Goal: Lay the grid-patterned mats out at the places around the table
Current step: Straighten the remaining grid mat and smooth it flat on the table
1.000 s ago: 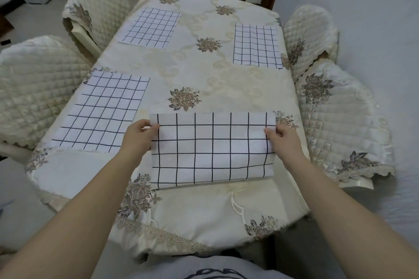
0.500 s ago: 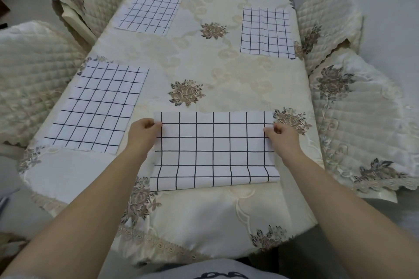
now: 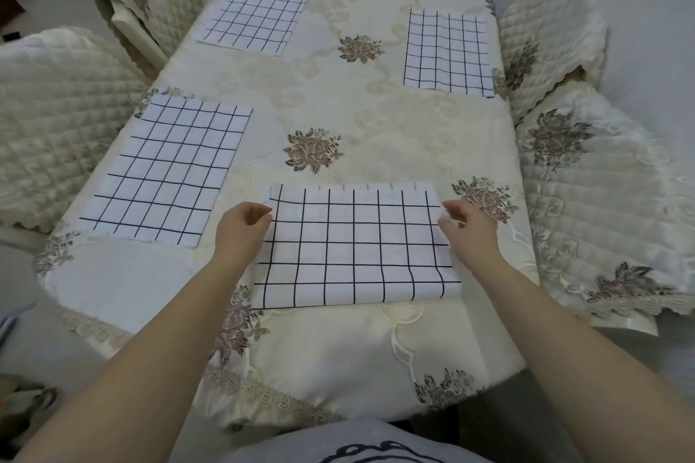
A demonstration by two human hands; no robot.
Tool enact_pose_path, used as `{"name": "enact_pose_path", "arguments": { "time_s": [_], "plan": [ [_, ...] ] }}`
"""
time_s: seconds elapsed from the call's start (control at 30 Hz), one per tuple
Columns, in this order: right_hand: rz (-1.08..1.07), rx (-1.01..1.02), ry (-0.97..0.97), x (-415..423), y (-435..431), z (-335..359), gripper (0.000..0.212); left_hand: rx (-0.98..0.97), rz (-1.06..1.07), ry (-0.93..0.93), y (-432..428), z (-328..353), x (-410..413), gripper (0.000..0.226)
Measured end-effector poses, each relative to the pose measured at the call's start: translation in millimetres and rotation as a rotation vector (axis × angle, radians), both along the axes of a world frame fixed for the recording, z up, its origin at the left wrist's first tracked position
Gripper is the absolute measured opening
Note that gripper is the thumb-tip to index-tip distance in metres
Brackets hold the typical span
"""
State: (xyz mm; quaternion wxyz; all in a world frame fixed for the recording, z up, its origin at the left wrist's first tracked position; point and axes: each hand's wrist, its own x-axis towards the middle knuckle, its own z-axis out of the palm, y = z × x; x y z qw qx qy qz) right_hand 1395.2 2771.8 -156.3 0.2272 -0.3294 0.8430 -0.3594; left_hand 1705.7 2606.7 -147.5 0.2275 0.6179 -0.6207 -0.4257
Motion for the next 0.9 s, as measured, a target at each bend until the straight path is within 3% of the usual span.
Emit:
{"name": "enact_pose_path", "arguments": {
  "time_s": [0.13,0.3,0.53,0.7,0.9],
  "plan": [
    [0.188,0.021,0.097,27.3,14.1,7.4,0.030,-0.072,-0.138,-0.083,25.3,3.0,-0.3,0.017],
    [0.465,-0.010,0.278,66.1,43.0,2.2,0.008,-0.216,-0.457,-0.174,78.6,1.1,0.3,0.016],
    [0.674,0.082,0.355,93.7,75.2,-18.3,0.017,-0.386,-0.856,-0.316,123.5,-21.0,4.9,0.023],
    [0.694,0.054,0.485,95.1,78.2,-27.3,0.020,-0.540,-0.893,-0.381,129.3,-33.5,2.9,0.015],
    [0.641,0.049,0.609,95.2,71.1,-33.7,0.022,-0.578,-0.800,-0.461,131.4,-48.5,0.2,0.026]
  ]
}}
